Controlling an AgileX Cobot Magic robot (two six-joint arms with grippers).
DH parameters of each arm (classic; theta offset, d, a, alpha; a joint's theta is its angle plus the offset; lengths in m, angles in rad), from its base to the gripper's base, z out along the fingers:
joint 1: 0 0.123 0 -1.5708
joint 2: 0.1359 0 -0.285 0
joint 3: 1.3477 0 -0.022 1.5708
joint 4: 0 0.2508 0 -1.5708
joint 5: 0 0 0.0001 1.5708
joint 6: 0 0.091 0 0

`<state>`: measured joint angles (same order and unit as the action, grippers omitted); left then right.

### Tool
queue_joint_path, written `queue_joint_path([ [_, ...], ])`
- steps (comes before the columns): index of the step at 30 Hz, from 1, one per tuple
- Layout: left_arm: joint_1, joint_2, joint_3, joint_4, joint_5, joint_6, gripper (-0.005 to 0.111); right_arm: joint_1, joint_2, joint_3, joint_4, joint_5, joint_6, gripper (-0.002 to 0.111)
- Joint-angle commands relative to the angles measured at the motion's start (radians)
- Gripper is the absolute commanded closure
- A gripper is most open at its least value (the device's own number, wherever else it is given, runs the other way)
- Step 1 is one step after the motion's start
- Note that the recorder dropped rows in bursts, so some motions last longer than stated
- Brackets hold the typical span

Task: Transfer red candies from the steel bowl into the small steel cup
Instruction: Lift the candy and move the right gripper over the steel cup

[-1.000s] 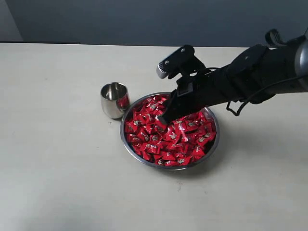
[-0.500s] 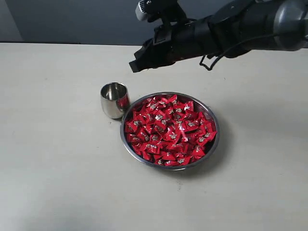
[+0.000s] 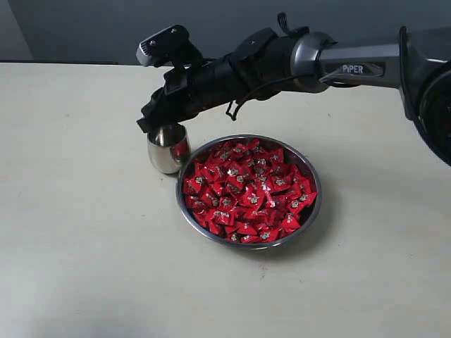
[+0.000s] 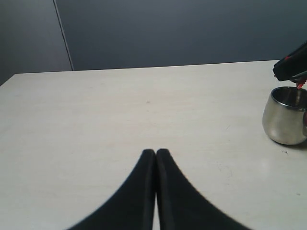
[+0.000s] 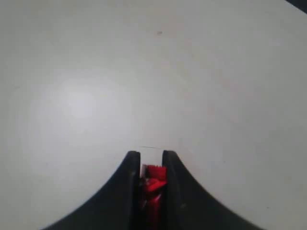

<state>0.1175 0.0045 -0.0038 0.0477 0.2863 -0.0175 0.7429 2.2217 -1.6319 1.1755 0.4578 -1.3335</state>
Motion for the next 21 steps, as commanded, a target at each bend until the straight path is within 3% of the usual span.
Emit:
queue_joint_path([
  [1,0.001,-0.004,0.004,-0.003,-0.002,-0.002,0.106,-0.002,0.004,-0.01,-0.095,-0.004,0.065,0.102],
  [12,0.001,-0.004,0.004,-0.003,-0.002,-0.002,0.106,-0.002,0.004,-0.01,-0.172,0.003,0.104,0.102],
  [15,0.001,-0.004,0.004,-0.003,-0.002,-0.002,0.106,-0.002,0.004,-0.01,-0.184,0.009,0.104,0.091],
  [19,0.001,-0.004,0.004,-0.003,-0.002,-0.002,0.106,-0.002,0.004,-0.01,-0.177,-0.003,0.122,0.068],
  [21,0.001,-0.004,0.004,-0.003,-0.002,-0.002,0.106,-0.002,0.004,-0.01,-0.177,-0.005,0.122,0.068],
])
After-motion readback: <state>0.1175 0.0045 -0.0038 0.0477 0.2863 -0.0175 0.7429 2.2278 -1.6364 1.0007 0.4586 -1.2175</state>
